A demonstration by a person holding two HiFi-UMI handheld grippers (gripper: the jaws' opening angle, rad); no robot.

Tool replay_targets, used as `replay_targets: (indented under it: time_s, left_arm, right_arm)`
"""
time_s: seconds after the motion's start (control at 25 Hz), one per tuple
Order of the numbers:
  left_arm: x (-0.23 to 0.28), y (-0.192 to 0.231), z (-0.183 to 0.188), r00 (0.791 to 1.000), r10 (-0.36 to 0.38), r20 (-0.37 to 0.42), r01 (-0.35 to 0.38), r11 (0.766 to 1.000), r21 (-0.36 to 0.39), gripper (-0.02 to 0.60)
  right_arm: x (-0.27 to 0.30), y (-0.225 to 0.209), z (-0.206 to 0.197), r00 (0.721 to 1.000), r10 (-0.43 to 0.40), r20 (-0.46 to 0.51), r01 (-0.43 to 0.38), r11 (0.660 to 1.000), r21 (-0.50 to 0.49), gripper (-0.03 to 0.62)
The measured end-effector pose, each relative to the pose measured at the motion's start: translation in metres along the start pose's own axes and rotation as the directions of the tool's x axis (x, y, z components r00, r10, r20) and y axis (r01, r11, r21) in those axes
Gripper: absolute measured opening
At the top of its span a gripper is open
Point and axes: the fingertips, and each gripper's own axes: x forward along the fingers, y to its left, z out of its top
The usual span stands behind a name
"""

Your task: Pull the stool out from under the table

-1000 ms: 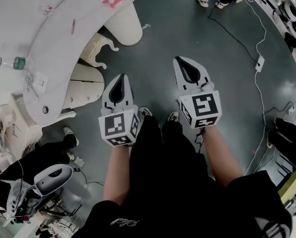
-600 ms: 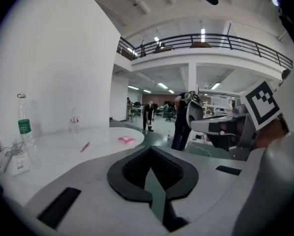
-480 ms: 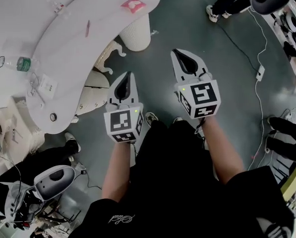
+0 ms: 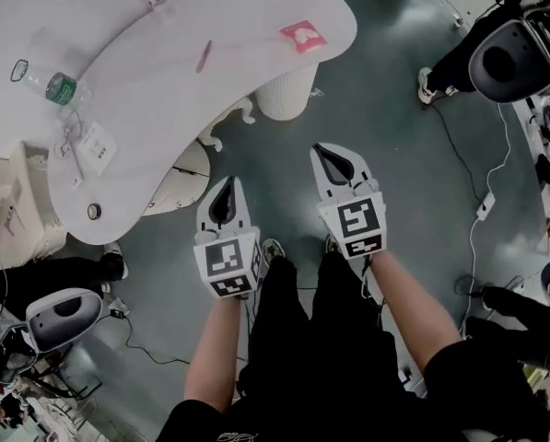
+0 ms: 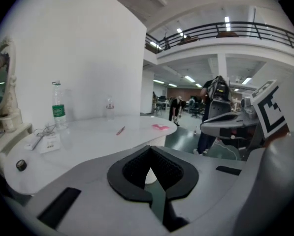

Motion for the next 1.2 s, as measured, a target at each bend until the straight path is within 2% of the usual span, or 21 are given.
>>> replay_targets:
  time_s: [0.2, 0.32, 0.44, 0.52, 0.6, 0.76, 0.92, 1.0, 1.12, 1.2]
  left_arm:
    - [0.033, -0.001, -0.020, 0.993, 0.116, -0.009, -0.115, 0.992, 0.060, 0.006]
    - [0.050, -0.008, -0.057, 0.982, 0.189, -0.026, -0.186, 0.979, 0.078, 0.006]
    - [0.062, -0.008, -0.107, 0.958, 0.281, -0.052, -0.274, 0.956, 0.104, 0.006]
    - [0.071, -0.005, -0.142, 0.937, 0.341, -0.078, -0.327, 0.933, 0.153, 0.006]
    - [0.086, 0.002, -0.173, 0.923, 0.374, -0.096, -0.351, 0.916, 0.196, 0.006]
    - [0.135, 0.029, -0.231, 0.914, 0.389, -0.116, -0.356, 0.905, 0.233, 0.006]
    - [0.190, 0.057, -0.274, 0.902, 0.417, -0.112, -0.390, 0.898, 0.205, 0.006]
    - [0.207, 0.079, -0.296, 0.885, 0.448, -0.129, -0.426, 0.889, 0.165, 0.006]
    - [0.228, 0.118, -0.323, 0.859, 0.486, -0.164, -0.471, 0.874, 0.120, 0.006]
    - [0.244, 0.142, -0.337, 0.845, 0.502, -0.185, -0.481, 0.864, 0.147, 0.008]
  right_arm:
    - [0.052, 0.005, -0.033, 0.987, 0.163, 0.009, -0.161, 0.982, -0.098, 0.006]
    - [0.069, -0.002, -0.067, 0.973, 0.230, 0.014, -0.225, 0.962, -0.153, 0.006]
    - [0.081, -0.011, -0.111, 0.963, 0.270, 0.002, -0.266, 0.949, -0.168, 0.006]
    - [0.088, -0.012, -0.141, 0.958, 0.287, -0.006, -0.283, 0.943, -0.176, 0.006]
    - [0.099, -0.009, -0.168, 0.956, 0.295, -0.010, -0.290, 0.934, -0.209, 0.006]
    - [0.143, 0.010, -0.223, 0.953, 0.302, -0.021, -0.298, 0.924, -0.238, 0.006]
    - [0.200, 0.025, -0.271, 0.949, 0.312, -0.033, -0.310, 0.916, -0.254, 0.006]
    - [0.228, 0.036, -0.285, 0.949, 0.314, -0.036, -0.313, 0.920, -0.237, 0.006]
    - [0.268, 0.050, -0.288, 0.947, 0.319, -0.027, -0.317, 0.922, -0.223, 0.006]
    - [0.290, 0.051, -0.282, 0.951, 0.308, -0.009, -0.304, 0.934, -0.189, 0.006]
